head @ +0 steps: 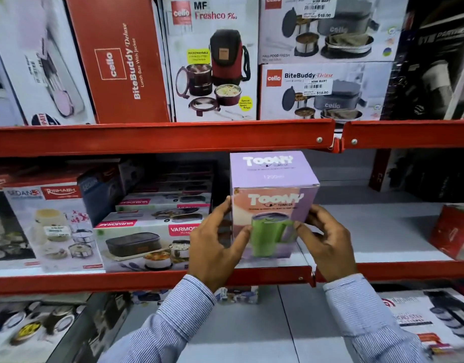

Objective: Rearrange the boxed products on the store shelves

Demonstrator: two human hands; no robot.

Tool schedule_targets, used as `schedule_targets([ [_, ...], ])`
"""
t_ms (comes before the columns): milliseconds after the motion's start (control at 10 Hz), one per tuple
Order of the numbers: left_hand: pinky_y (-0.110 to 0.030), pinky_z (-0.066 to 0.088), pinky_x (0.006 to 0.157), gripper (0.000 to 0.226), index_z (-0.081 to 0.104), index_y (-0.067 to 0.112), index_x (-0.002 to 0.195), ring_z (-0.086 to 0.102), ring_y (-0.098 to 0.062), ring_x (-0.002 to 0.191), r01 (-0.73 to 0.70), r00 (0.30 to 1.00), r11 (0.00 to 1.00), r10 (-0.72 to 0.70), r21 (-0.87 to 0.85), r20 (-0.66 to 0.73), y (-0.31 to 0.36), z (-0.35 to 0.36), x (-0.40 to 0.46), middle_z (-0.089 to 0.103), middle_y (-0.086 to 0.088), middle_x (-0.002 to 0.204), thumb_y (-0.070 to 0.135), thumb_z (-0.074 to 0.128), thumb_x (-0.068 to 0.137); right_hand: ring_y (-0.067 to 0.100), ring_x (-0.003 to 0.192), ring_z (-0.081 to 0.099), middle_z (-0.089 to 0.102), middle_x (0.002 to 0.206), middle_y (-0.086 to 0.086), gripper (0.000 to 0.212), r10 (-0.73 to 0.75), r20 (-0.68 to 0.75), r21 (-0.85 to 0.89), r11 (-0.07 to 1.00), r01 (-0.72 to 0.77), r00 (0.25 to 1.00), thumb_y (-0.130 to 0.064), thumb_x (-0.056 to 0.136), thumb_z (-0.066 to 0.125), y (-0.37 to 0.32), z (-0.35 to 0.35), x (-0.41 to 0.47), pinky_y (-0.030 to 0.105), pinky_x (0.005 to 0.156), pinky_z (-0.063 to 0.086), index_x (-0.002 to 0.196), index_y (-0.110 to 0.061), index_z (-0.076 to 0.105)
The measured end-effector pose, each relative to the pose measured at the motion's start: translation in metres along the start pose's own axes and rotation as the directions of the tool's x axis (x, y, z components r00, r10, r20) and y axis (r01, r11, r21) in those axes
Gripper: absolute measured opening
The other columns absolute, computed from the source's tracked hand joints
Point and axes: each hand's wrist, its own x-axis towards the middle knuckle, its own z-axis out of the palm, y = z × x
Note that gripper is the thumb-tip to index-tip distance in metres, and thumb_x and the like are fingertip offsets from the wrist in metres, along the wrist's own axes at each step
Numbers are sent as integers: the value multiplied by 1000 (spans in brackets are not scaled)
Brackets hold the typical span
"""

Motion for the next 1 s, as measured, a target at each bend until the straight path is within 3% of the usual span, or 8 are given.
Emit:
schedule_targets([
  [200, -17, 58, 90, 61, 54, 25, 142, 72, 2, 100, 77, 997, 997, -77, 3, 32, -17, 17, 3, 76, 8, 119, 29, 76, 85, -5, 103, 64, 72, 112, -4, 40, 65, 22, -114, 992, -62, 998, -13, 89, 66, 28, 8, 14, 3, 71, 50, 128, -13, 60],
  [300, -34, 60, 95, 60, 54, 27, 141, 73, -5, 103, 109, 992, 993, -111, 36, 61, -26, 21, 3, 77, 7, 119, 36, 74, 84, -19, 94, 62, 71, 113, -5, 39, 98, 36, -167, 982, -91, 995, -17, 90, 66, 37, 10, 14, 2, 73, 50, 128, -17, 61],
  [400, -33, 58, 97, 56, 56, 27, 139, 72, -7, 104, 123, 989, 990, -127, 64, 73, -27, 23, 5, 77, 7, 118, 37, 72, 87, -23, 89, 61, 70, 110, -8, 38, 118, 34, -188, 976, -110, 992, -19, 90, 66, 40, 11, 13, 0, 72, 49, 127, -19, 61],
  [500, -18, 55, 93, 52, 58, 28, 138, 70, 0, 98, 106, 990, 991, -113, 87, 80, -26, 24, 8, 74, 15, 112, 36, 71, 88, -20, 89, 63, 70, 106, -14, 35, 130, 27, -184, 975, -123, 991, -20, 90, 66, 42, 10, 14, 4, 74, 52, 125, -22, 63],
  [700, -24, 56, 95, 49, 60, 26, 136, 71, -3, 100, 100, 991, 989, -108, 106, 81, -26, 25, 10, 76, 12, 113, 36, 70, 89, -3, 99, 68, 72, 112, -9, 36, 146, 27, -182, 974, -139, 989, -26, 90, 66, 41, 10, 15, 26, 86, 59, 126, -24, 63],
  [900, -19, 53, 93, 50, 58, 27, 137, 69, -1, 99, 99, 989, 986, -113, 132, 100, -25, 23, 10, 76, 11, 115, 38, 70, 89, 9, 101, 69, 72, 117, -3, 38, 187, 19, -183, 966, -180, 982, -26, 89, 65, 38, 11, 13, 39, 89, 60, 127, -23, 62],
  [1000, -25, 58, 93, 48, 60, 29, 133, 68, 0, 94, 85, 991, 989, -96, 121, 89, -25, 23, 9, 73, 16, 111, 41, 71, 88, 15, 110, 67, 70, 125, 0, 45, 181, -36, -199, 962, -185, 983, -27, 88, 67, 35, 13, 10, 40, 93, 58, 132, -19, 59],
])
